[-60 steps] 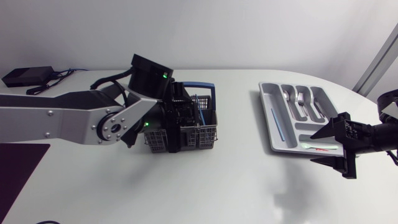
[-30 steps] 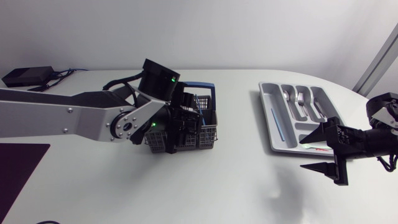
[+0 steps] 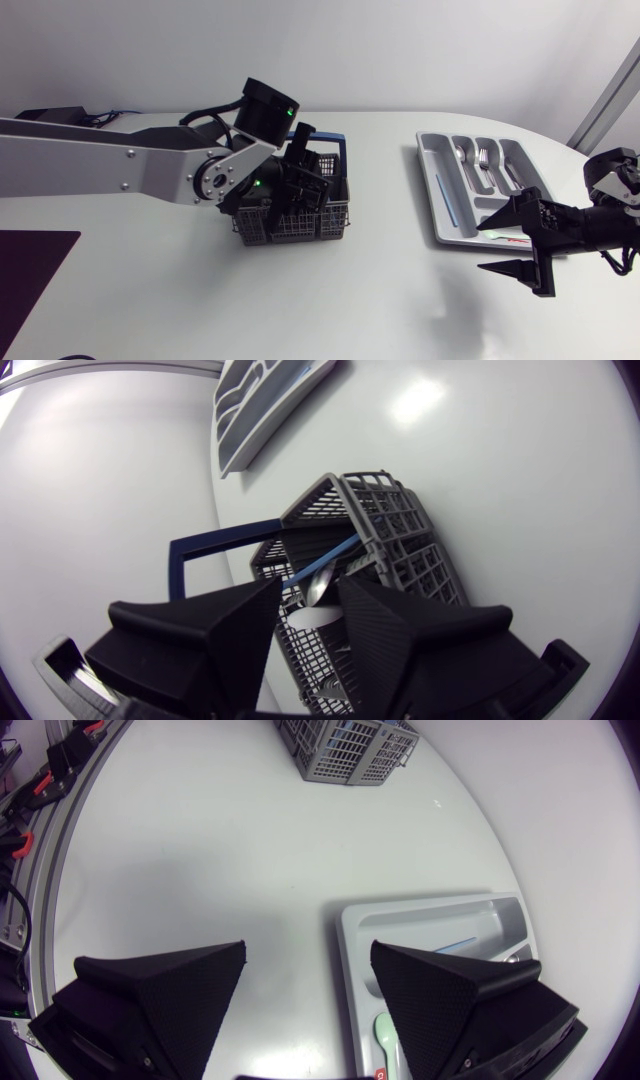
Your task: Unload the cutlery basket into the drawer organizer.
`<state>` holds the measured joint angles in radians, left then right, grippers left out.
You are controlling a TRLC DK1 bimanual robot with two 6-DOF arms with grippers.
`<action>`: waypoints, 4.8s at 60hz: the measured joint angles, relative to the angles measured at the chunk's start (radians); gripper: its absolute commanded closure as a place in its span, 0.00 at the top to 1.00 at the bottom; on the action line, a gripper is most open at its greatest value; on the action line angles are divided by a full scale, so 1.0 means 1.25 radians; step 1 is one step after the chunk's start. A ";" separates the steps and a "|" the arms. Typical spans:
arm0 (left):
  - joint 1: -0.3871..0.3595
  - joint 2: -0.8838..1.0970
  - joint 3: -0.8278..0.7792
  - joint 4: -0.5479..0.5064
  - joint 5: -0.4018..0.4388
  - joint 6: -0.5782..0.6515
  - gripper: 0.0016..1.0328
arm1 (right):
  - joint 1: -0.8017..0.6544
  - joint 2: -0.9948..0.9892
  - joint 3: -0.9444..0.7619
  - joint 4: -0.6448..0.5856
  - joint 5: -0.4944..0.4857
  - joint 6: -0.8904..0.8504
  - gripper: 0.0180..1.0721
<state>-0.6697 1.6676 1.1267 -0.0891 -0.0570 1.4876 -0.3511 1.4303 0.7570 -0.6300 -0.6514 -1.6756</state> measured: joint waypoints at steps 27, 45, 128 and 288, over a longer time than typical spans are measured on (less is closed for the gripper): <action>0.031 0.099 0.029 0.055 -0.004 0.109 0.31 | 0.050 0.000 -0.006 -0.005 -0.018 0.025 0.86; 0.036 0.114 0.033 0.088 -0.004 0.133 0.23 | 0.060 0.004 -0.006 -0.005 -0.021 0.025 0.86; -0.027 -0.121 -0.060 0.139 -0.063 0.181 0.03 | 0.071 -0.099 -0.067 -0.042 -0.051 0.043 0.86; -0.067 0.092 0.451 -0.626 0.158 -1.113 0.56 | 0.782 -0.218 -0.242 0.794 0.573 0.703 0.06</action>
<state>-0.7536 1.7821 1.6901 -0.8719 0.1406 0.0963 0.6266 1.1580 0.4545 0.3630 0.0643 -0.7971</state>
